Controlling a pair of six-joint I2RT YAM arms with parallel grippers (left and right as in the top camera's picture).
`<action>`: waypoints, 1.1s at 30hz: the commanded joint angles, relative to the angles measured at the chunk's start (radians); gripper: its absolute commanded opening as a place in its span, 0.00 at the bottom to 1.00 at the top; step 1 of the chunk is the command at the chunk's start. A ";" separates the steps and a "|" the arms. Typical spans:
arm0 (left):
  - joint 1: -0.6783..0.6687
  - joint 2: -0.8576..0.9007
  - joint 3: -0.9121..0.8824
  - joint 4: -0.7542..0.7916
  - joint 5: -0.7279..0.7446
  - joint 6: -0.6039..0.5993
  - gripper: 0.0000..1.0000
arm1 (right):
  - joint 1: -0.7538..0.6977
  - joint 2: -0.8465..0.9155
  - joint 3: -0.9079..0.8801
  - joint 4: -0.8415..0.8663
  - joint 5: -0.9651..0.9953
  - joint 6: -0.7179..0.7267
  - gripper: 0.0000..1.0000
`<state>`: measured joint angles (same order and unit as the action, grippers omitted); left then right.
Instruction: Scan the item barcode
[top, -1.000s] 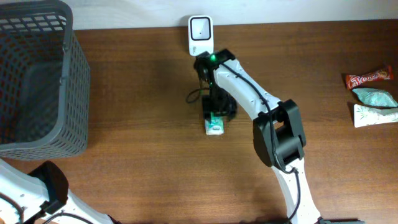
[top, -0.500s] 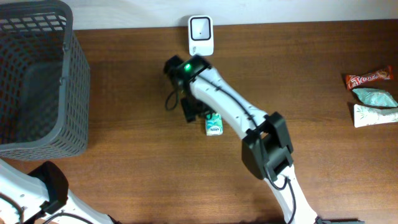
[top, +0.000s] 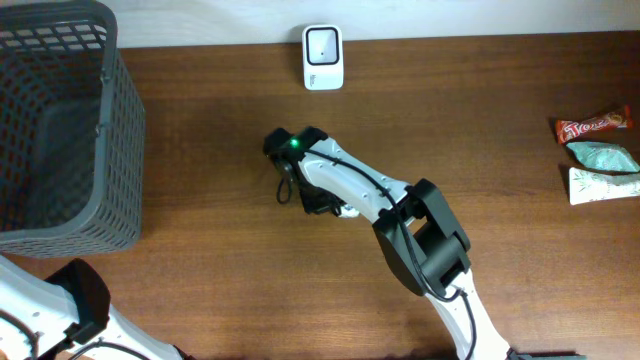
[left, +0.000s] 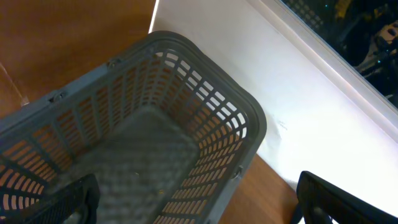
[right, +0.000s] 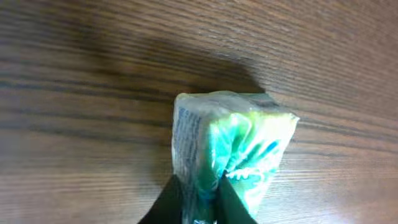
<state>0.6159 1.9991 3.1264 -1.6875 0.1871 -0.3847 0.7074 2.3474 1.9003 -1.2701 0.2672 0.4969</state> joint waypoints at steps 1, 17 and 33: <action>0.003 -0.007 0.003 0.000 0.003 0.009 0.99 | -0.042 0.015 0.133 -0.059 -0.168 -0.018 0.04; 0.003 -0.007 0.003 0.000 0.003 0.009 0.99 | -0.377 0.016 -0.066 0.154 -1.022 -0.248 0.09; 0.003 -0.007 0.003 0.000 0.003 0.009 0.99 | -0.372 -0.006 0.140 -0.062 -0.726 -0.335 0.75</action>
<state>0.6159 1.9991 3.1268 -1.6878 0.1871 -0.3851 0.2874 2.3455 2.0808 -1.3563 -0.4717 0.1867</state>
